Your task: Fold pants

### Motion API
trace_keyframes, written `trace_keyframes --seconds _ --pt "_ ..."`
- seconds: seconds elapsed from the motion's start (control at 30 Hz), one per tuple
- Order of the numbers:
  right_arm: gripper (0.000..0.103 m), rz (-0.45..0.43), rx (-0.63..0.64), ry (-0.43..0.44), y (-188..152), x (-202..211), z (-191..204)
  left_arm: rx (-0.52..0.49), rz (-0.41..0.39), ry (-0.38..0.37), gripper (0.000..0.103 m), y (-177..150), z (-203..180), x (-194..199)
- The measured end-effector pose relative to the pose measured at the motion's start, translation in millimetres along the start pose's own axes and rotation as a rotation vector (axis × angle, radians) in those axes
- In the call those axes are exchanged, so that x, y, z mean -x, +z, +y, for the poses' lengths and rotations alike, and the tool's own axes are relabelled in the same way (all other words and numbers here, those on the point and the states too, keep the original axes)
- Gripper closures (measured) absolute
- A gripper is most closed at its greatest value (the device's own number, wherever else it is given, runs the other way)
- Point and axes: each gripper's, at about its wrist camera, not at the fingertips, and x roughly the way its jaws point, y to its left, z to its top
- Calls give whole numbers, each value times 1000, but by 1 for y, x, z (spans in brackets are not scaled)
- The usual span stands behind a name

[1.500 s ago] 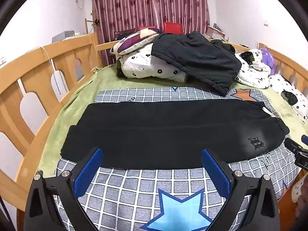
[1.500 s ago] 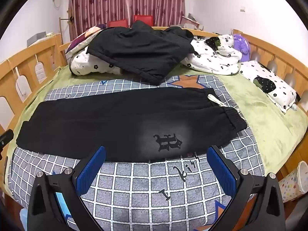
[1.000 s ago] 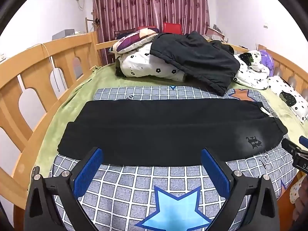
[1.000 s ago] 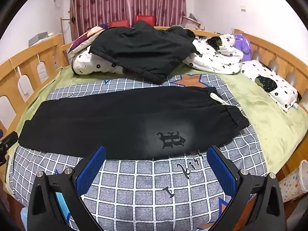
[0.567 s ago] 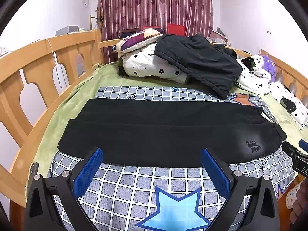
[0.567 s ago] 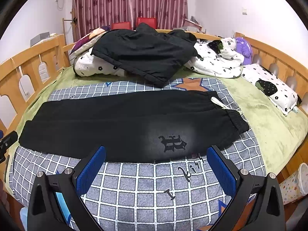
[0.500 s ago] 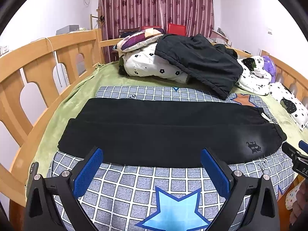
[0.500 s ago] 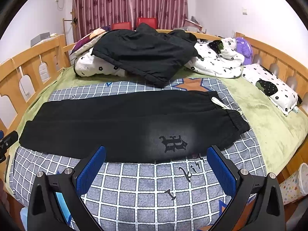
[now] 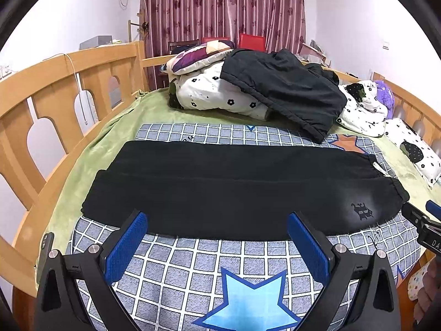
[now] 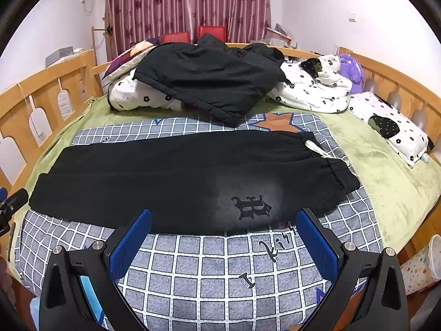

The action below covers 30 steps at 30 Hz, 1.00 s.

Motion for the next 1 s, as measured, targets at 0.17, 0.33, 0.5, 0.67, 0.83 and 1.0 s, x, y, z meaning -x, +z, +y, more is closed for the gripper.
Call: trace_keyframes --seconds 0.17,0.33,0.5,0.67,0.83,1.0 --pt "0 -13 2 -7 2 2 1 -2 0 -4 1 0 -1 0" --pt "0 -17 10 -9 1 3 2 1 0 -3 1 0 -2 0" --pt "0 -17 9 -5 1 3 3 -2 -1 -3 1 1 -2 0" --pt "0 -17 14 -6 1 3 5 -4 -3 -4 1 1 -2 0" --pt "0 -27 22 -7 1 6 7 -2 -3 -4 1 1 -3 0" --pt "0 -37 27 -9 1 7 8 -7 -6 -6 1 1 -3 -1"
